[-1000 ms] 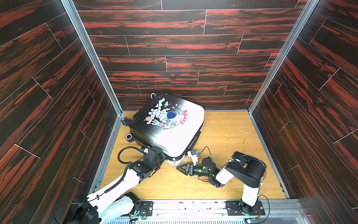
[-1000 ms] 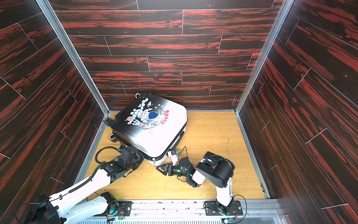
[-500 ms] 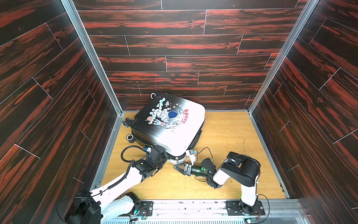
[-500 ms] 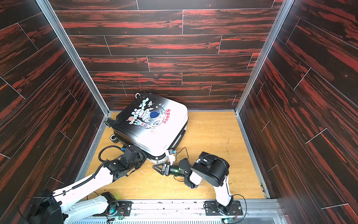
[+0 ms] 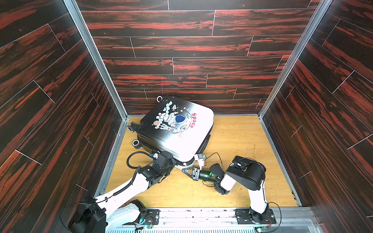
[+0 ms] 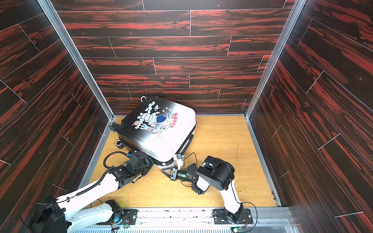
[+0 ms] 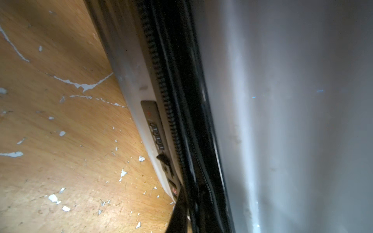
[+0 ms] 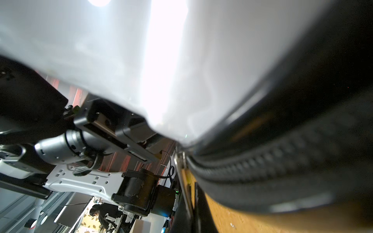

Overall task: Open the suitcase zippers
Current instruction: Unzip the zipper on the suitcase.

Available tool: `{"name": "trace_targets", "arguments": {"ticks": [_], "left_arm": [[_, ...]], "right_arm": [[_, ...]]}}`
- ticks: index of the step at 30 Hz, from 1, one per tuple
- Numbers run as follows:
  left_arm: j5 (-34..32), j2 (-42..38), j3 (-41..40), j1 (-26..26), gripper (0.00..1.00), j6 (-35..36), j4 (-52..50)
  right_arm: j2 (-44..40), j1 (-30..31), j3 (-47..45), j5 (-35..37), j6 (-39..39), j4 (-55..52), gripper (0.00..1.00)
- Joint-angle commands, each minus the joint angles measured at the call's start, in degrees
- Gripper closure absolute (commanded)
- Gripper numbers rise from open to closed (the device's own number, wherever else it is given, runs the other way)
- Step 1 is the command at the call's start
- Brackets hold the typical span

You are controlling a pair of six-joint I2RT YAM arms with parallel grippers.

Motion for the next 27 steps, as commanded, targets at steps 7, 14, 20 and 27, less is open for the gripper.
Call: {"name": "trace_targets", "arguments": {"ticks": [7, 14, 20, 27], "left_arm": [[-6.83, -6.85, -3.37, -0.93, 1.0, 4.91, -6.88], [-8.3, -11.54, -4.46, 4.3, 1.0, 8.77, -15.47], [-7.43, -14.15, -6.33, 5.18, 1.0, 12.8, -20.25], [-9.65, -21.16, -6.58, 5.51, 1.0, 15.92, -29.28]], "right_arm": [[-6.83, -9.27, -8.89, -6.36, 6.22, -9.74, 1.0], [-13.36, -19.19, -16.7, -9.0, 2.53, -12.54, 1.0], [-27.18, -26.09, -4.31, -5.18, -13.49, -48.15, 1.0], [-29.96, -35.17, 14.45, 1.93, -27.22, -74.27, 1.0]]}}
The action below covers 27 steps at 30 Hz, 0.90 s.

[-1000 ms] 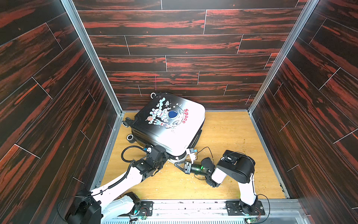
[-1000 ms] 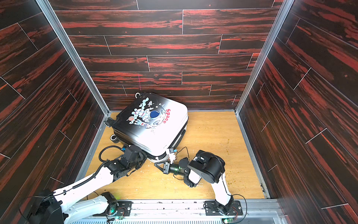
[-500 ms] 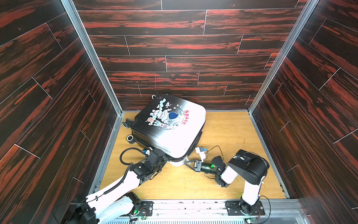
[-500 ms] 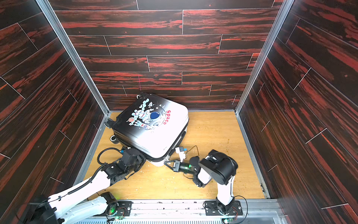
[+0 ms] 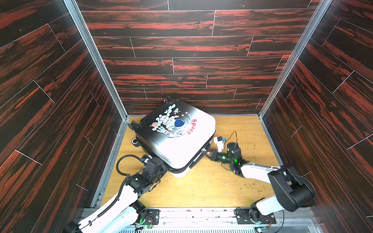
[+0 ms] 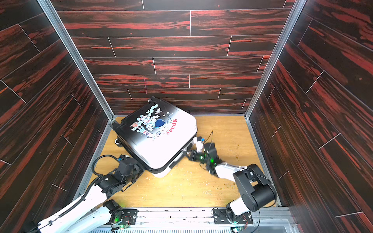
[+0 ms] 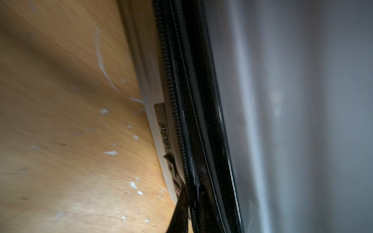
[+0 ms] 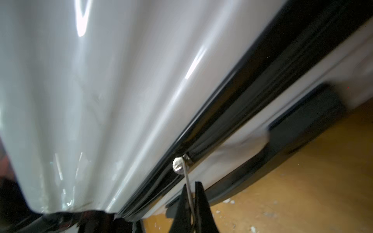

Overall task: Open the suitcase zippers
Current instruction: Unzip the zipper on the suitcase, then adjust the suitcase at the center of the board.

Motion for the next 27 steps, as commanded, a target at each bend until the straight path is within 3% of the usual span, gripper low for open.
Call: {"name": "trace_targets", "arguments": {"ticks": [1, 5, 9, 12, 16, 21, 22, 26, 27], "left_arm": [[-7.5, -3.79, -1.05, 0.66, 1.0, 6.12, -15.45], [-8.55, -4.82, -0.05, 1.18, 1.0, 7.45, -20.35], [-10.25, -5.86, 0.01, 2.09, 1.0, 8.7, -22.66], [-11.64, -4.46, 0.78, 2.99, 1.0, 8.57, -22.1], [-14.57, 3.23, 6.71, 6.57, 1.0, 9.76, -22.13], [-17.14, 20.21, 19.1, 10.97, 1.0, 10.51, -20.92], [-17.66, 22.89, 21.5, 11.64, 0.93, 10.21, -20.61], [-20.03, 35.04, 33.9, 15.03, 0.36, 11.33, -19.14], [-20.48, 37.81, 37.44, 15.77, 0.27, 12.49, -19.62]], "right_arm": [[0.8, -9.23, 6.88, 6.61, -6.92, -11.01, 1.0], [9.2, -17.68, 15.31, -2.67, -4.31, -12.05, 1.0], [14.89, -23.12, 21.98, -4.86, -2.36, -11.55, 1.0], [16.93, -23.81, 26.12, -4.31, -4.21, -15.52, 1.0], [8.35, -23.85, 15.42, 2.87, -1.93, -11.01, 1.0], [-5.96, -21.87, -0.77, 7.51, -0.65, -10.6, 1.0], [-8.64, -20.88, -3.12, 7.47, -0.8, -10.93, 1.0], [-18.06, -12.95, -9.73, 9.2, -1.98, -17.52, 1.0], [-19.86, -10.51, -10.93, 9.8, -1.58, -18.79, 1.0]]}}
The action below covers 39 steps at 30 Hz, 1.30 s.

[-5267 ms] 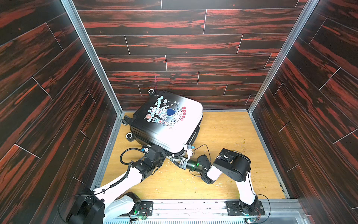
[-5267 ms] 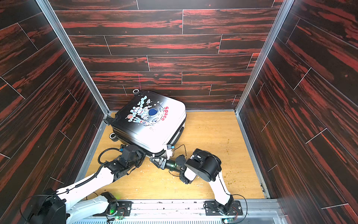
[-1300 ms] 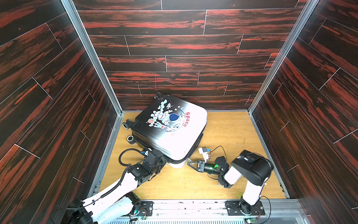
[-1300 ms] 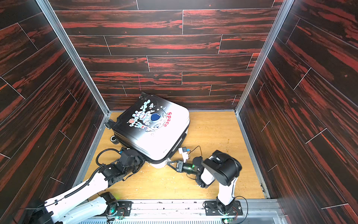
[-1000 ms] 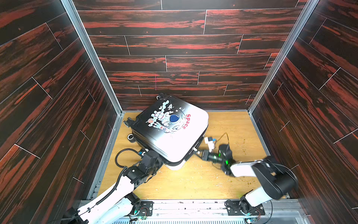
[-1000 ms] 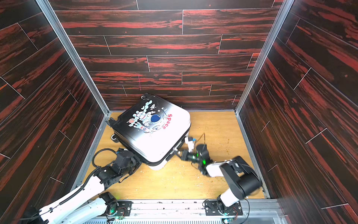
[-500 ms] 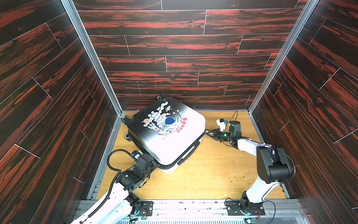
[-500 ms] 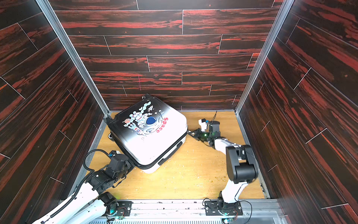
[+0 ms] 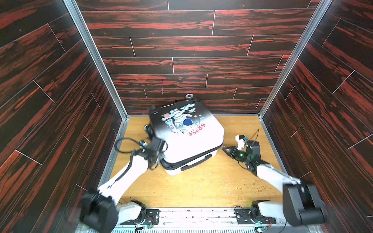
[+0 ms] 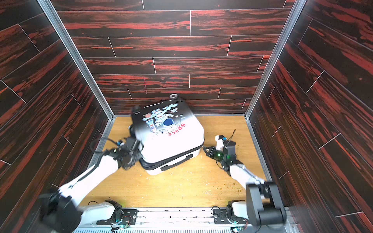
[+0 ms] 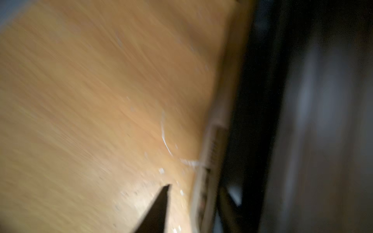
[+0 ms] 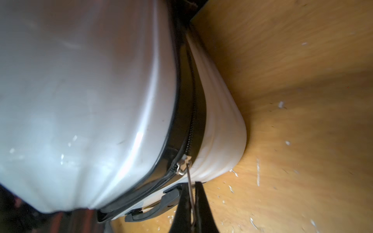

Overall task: Open the suitcase zippers
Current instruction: Adjust the suitcase at the center of the board, then unzip the zipper on the suitcase.

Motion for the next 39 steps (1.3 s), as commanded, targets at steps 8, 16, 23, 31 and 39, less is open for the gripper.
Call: {"name": "trace_targets", "arguments": {"ticks": [8, 16, 23, 31, 39], "left_arm": [[-14.46, -1.21, 15.7, 3.95, 0.0, 9.05, -10.95], [11.51, -23.67, -11.76, -6.57, 0.13, -6.03, -2.29], [10.87, -31.63, -31.62, -19.67, 0.18, -24.78, 16.72], [3.73, -24.77, -32.06, -19.6, 0.16, -26.02, 28.4], [3.39, -24.39, -32.91, -17.23, 0.21, -26.72, 29.39]], "right_arm": [[-11.14, 28.04, -10.17, 13.83, 7.41, -5.04, 1.0], [5.31, 38.74, -3.52, 9.87, 8.38, 6.67, 1.0], [14.3, 42.5, 3.19, 6.58, 8.96, 12.22, 1.0], [14.07, 44.44, 3.04, 6.77, 9.1, 12.95, 1.0], [13.14, 44.35, 2.51, 8.04, 8.67, 10.65, 1.0]]}}
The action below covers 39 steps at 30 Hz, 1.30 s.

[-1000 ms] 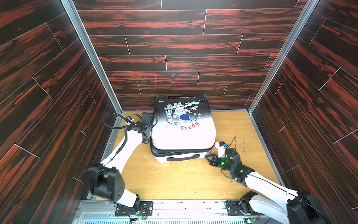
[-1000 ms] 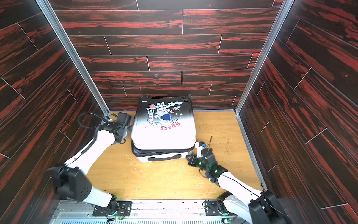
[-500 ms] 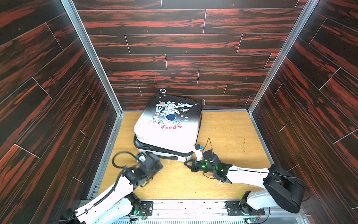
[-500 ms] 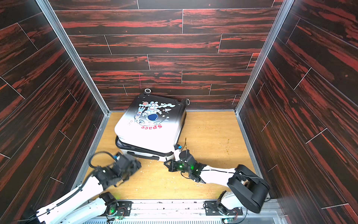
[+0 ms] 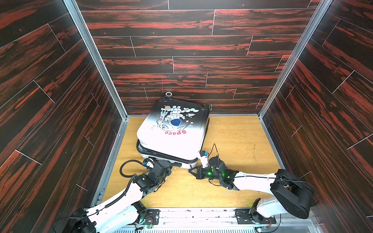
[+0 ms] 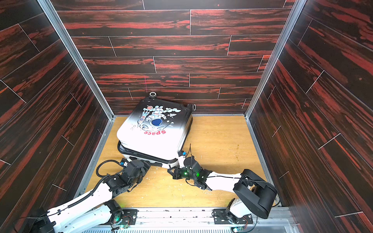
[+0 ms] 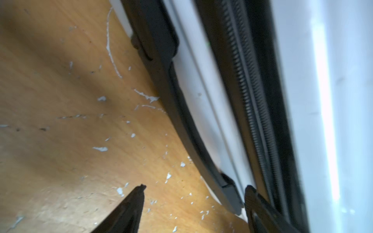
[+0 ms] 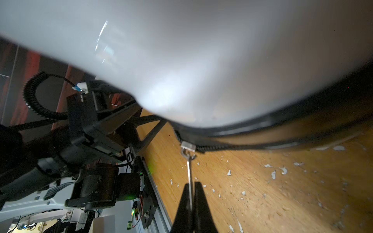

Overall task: Open the suitcase zippers
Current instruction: Unzip the zipper on the suitcase.

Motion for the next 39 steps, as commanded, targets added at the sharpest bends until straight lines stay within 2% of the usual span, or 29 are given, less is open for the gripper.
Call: {"name": "trace_targets", "arguments": {"ticks": [1, 10, 11, 13, 15, 16, 23, 27, 32, 36, 38, 39], "left_arm": [[-0.14, 2.16, -0.33, 2.2, 0.22, -1.57, 1.86], [6.81, 16.04, -1.8, 8.58, 0.34, -0.65, 13.92], [6.81, 17.24, -1.17, 9.26, 0.39, 0.32, 14.26], [6.81, 18.85, 0.35, 10.6, 0.57, 0.59, 11.74], [6.34, 18.96, 0.67, 11.99, 0.91, 1.65, 9.53], [5.92, 18.53, 0.44, 12.6, 1.0, 1.64, 8.44], [3.29, 12.36, -2.38, 14.92, 1.0, 2.47, 3.38], [3.56, 10.66, -2.67, 15.13, 1.0, 2.9, 1.29], [6.57, 8.39, -3.37, 15.09, 1.0, 4.97, -0.91], [9.46, 6.8, -4.89, 15.09, 1.0, 4.92, -1.12], [10.25, 4.97, -5.55, 14.92, 1.0, 5.17, -1.63], [10.53, 4.0, -5.83, 14.91, 1.0, 5.26, -1.74]], "right_arm": [[0.03, 1.28, -0.29, -3.39, -0.08, -3.78, 1.0], [-0.09, 1.22, 0.35, -3.24, -1.24, -5.38, 1.0], [-0.26, 1.22, 0.35, -2.89, -1.6, -5.98, 1.0], [-1.27, 0.95, 0.31, -1.39, -2.22, -8.49, 1.0], [-3.44, -0.04, -1.01, 1.17, -2.11, -10.73, 1.0], [-4.53, -0.62, -1.96, 1.78, -1.72, -11.24, 1.0], [-11.78, -7.17, -5.44, 3.01, -3.76, -17.59, 1.0], [-13.09, -15.46, -3.91, 0.47, -6.56, -19.82, 1.0], [-7.31, -25.78, 3.08, -4.94, -10.91, -19.53, 1.0], [-1.12, -28.22, 8.69, -11.49, -11.85, -17.83, 1.0], [-1.21, -28.14, 8.18, -13.84, -10.44, -15.99, 0.72], [-2.28, -28.13, 6.6, -14.64, -9.5, -13.83, 0.62]]}}
